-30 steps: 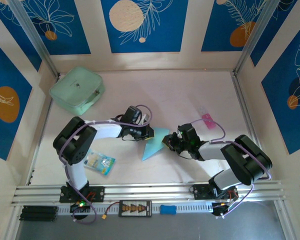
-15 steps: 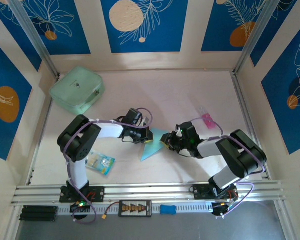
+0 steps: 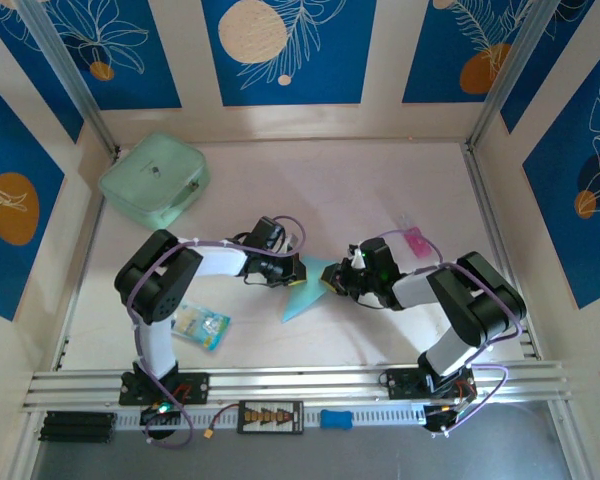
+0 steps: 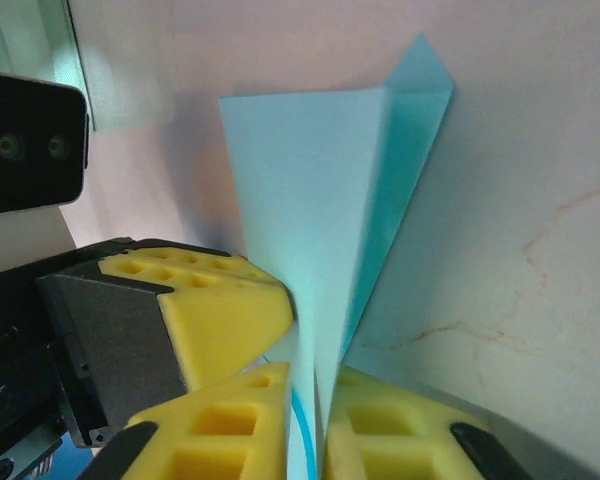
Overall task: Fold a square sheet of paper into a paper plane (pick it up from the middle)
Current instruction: Fold the wing for the fifth time at the center of the table.
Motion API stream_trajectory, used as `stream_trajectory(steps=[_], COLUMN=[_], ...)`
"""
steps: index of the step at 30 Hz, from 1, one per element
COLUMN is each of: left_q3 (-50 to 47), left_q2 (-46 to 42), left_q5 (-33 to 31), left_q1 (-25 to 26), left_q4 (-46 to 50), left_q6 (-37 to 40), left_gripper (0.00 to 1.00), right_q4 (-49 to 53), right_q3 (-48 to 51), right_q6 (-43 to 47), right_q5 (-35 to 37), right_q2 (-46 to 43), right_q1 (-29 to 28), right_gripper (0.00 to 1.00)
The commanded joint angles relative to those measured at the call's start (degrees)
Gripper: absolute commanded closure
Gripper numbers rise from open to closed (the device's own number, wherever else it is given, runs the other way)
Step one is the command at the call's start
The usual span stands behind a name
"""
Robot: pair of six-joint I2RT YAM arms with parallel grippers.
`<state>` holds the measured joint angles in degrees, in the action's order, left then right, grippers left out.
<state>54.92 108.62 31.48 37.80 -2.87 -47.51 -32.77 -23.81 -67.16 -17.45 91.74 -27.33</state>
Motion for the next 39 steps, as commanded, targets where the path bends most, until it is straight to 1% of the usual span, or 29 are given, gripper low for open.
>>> stream_trajectory(steps=[1, 6, 9, 15, 18, 22, 23, 26, 30, 39], left_q3=[-0.11, -0.97, -1.95, -4.37, -4.35, -4.28, -4.22, -3.25, -2.93, 0.16], left_q2=[-2.06, -5.17, -7.99, -11.84, -11.78, -11.56, -11.38, -11.02, -10.98, -9.91], left_q5=[-0.29, -2.49, -5.10, -10.42, -12.09, -14.95, -15.47, -17.63, -20.63, -23.48], left_q1=[0.52, 0.60, 0.62, 0.61, 0.61, 0.85, 0.98, 1.43, 1.68, 2.27], left_q4=[-0.92, -2.12, -2.11, -2.48, -3.18, -4.66, -4.94, -3.91, -3.99, -0.43], left_q6=[1.40, 2.42, 3.74, 4.80, 4.92, 4.74, 4.70, 5.14, 3.49, 4.25], left_gripper=[0.91, 0.87, 0.84, 0.82, 0.80, 0.78, 0.77, 0.75, 0.72, 0.67], right_q4=[0.29, 2.00, 0.34, 1.83, 3.83, 7.24, 7.41, 8.15, 7.91, 9.64], right_q3=[-0.57, -0.65, -0.10, -1.24, -2.20, -1.44, -1.48, -2.17, -2.55, -2.69], right_q6=[1.19, 1.71, 0.98, 1.59, 2.24, 1.15, 1.14, 1.58, 1.76, 2.53], right_q5=[-1.18, -1.00, -1.39, -1.00, -0.47, 4.09, 4.26, 3.85, 3.11, 2.51], right_q2=[-0.32, -0.43, -0.34, -0.17, -0.11, -2.56, -2.93, -3.46, -2.85, -3.62], right_q1=[0.35, 0.55, 0.58, 0.31, -0.28, -0.97, -1.02, -1.31, -1.67, -0.95], right_gripper=[0.90, 0.96, 0.96, 0.97, 0.97, 0.97, 0.97, 0.97, 0.97, 0.97])
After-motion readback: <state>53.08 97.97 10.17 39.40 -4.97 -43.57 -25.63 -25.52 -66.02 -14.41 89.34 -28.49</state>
